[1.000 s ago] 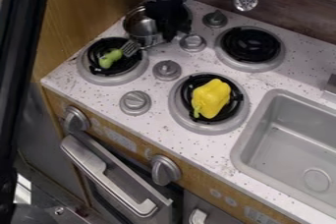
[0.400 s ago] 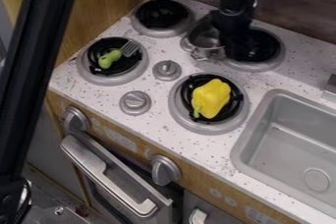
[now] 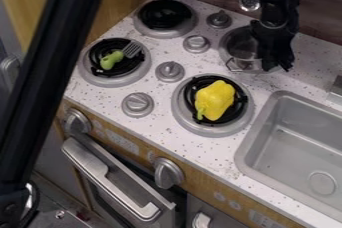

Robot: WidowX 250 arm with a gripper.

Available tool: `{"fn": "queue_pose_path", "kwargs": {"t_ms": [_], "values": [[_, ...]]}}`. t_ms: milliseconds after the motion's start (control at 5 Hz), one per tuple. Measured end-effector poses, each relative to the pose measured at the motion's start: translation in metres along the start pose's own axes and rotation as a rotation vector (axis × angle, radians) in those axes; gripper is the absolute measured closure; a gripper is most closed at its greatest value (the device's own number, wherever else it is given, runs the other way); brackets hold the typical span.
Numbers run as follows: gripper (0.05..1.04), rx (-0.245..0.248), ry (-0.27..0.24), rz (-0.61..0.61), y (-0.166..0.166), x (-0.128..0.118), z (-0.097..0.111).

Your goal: Move the silver pot to the upper right burner

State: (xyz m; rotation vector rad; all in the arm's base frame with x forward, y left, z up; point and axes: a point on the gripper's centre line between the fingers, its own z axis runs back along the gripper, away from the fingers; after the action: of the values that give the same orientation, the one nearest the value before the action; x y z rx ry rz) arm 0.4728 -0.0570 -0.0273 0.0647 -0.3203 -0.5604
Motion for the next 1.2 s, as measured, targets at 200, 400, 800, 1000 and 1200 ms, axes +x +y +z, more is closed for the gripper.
{"fn": "queue_pose_path", "kwargs": {"t_ms": [200, 400, 800, 1000, 1200], "values": [[1.013, 0.002, -0.021, -0.027, 0.003, 0.011, -0.004], [1.013, 0.009, -0.03, -0.049, 0.007, 0.021, -0.009], [0.846, 0.014, -0.002, -0.05, 0.007, 0.013, -0.017], [0.551, 0.023, -0.016, -0.008, 0.011, 0.004, -0.006], [0.266, 0.049, -0.095, 0.033, 0.016, 0.004, 0.037]]}}
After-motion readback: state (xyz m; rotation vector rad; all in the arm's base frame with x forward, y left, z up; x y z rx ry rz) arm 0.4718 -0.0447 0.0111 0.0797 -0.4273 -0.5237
